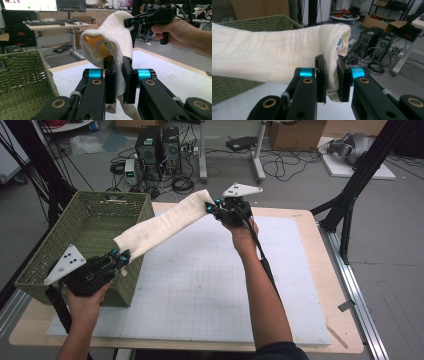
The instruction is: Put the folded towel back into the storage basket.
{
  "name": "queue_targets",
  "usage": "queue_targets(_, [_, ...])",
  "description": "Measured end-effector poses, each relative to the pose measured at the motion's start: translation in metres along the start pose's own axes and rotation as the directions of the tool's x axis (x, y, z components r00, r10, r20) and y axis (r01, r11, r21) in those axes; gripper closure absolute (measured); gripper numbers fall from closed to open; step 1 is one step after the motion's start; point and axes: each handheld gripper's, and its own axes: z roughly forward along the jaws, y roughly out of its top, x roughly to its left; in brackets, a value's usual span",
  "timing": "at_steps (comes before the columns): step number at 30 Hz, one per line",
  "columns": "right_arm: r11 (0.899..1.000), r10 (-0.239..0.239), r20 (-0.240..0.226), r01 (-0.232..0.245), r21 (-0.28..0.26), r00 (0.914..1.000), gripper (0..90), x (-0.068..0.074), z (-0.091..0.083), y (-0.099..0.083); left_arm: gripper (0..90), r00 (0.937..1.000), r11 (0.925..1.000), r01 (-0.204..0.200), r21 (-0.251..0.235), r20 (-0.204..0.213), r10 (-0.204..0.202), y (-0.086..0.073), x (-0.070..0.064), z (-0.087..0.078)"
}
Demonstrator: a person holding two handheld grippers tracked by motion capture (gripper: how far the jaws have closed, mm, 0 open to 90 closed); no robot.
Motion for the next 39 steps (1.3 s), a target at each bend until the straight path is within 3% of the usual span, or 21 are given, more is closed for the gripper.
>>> queue_targets(17, [1.0, 0.001, -0.029, -0.001, -0.008, 0.9996, 80.8, 0.023, 0.05, 0.02, 82.9, 0.9971, 0.9999, 0.005, 0.011, -0.077, -0.004, -0.004, 0.015, -0.029])
queue_targets(29, [1.0, -0.019, -0.034, 0.019, -0.014, 0.9992, 80.7, 0.045, 0.088, 0.043, 82.9, 0.9882, 0.9999, 0.013, 0.011, -0.153, -0.011, -0.007, 0.027, -0.046])
queue_targets(39, [1.0, -0.016, -0.051, 0.015, -0.016, 0.9986, 80.8, 0.057, 0.116, 0.048, 82.9, 0.9795, 0.9995, 0.029, 0.007, -0.199, -0.027, -0.01, 0.037, -0.059])
